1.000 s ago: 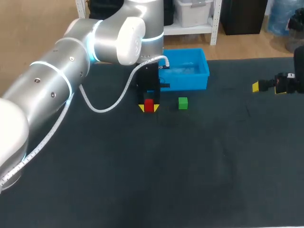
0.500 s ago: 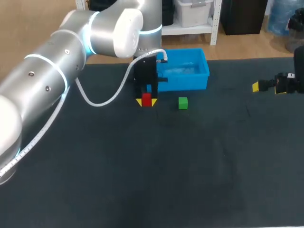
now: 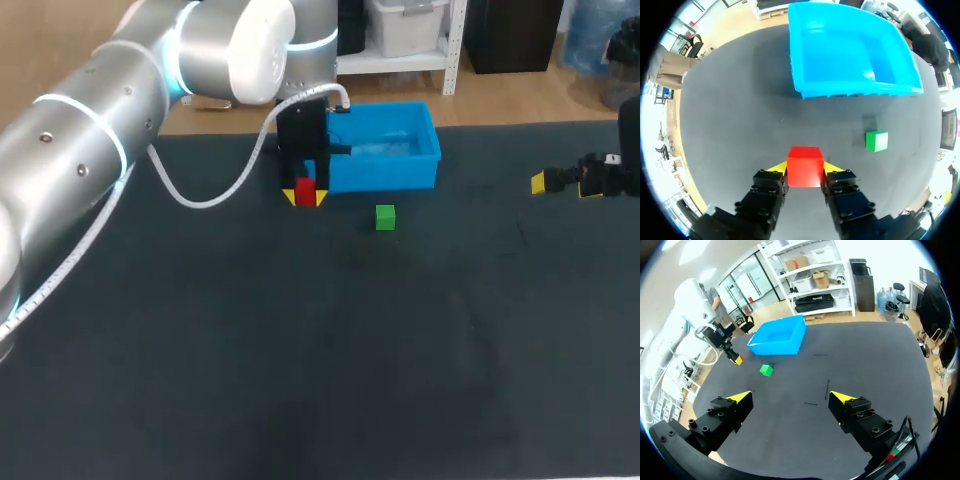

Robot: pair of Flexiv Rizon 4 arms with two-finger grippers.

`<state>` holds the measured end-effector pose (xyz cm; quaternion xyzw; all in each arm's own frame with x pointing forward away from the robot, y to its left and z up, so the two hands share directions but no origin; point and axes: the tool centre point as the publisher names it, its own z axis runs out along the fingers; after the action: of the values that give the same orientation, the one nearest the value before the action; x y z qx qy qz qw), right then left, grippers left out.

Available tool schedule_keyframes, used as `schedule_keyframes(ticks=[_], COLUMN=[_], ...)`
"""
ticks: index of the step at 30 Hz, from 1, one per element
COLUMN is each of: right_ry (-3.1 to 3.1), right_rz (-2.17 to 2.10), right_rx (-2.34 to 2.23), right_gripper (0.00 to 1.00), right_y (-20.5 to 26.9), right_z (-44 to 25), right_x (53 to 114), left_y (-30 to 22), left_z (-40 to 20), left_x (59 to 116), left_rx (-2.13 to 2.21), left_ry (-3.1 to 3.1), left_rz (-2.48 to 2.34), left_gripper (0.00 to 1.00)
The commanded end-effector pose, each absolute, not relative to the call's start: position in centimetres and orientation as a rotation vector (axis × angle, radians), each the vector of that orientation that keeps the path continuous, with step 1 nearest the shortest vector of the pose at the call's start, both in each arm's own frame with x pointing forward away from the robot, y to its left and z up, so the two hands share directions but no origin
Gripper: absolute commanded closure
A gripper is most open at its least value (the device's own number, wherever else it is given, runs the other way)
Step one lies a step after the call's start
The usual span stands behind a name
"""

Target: Use the left arm to pick the red cube and place it into the blue plastic box first, then use the right arm to grasp the green cube and put it into the same blue plastic box after the first action is fully finished.

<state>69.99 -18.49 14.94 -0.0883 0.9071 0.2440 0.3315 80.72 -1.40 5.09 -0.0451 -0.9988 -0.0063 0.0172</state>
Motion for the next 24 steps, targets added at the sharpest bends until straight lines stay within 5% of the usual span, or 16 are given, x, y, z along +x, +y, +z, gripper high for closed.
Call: schedule_keyframes(ticks=[1,24], right_ry=[2.372,2.372], right_rz=[0.635,0.635], right_rx=[-0.231,-0.231], right_gripper=[0.00,0.00], right_y=[-18.5,-18.5], right_z=[15.0,15.0], right_x=[70.0,70.0], left_y=[-1.1,-2.1], left_z=[5.9,11.2], left_x=[80.7,82.6], left_rx=[-0.148,-0.286], left_ry=[-3.111,-3.199], left_rz=[-0.021,0.007], left_gripper=[1.00,1.00])
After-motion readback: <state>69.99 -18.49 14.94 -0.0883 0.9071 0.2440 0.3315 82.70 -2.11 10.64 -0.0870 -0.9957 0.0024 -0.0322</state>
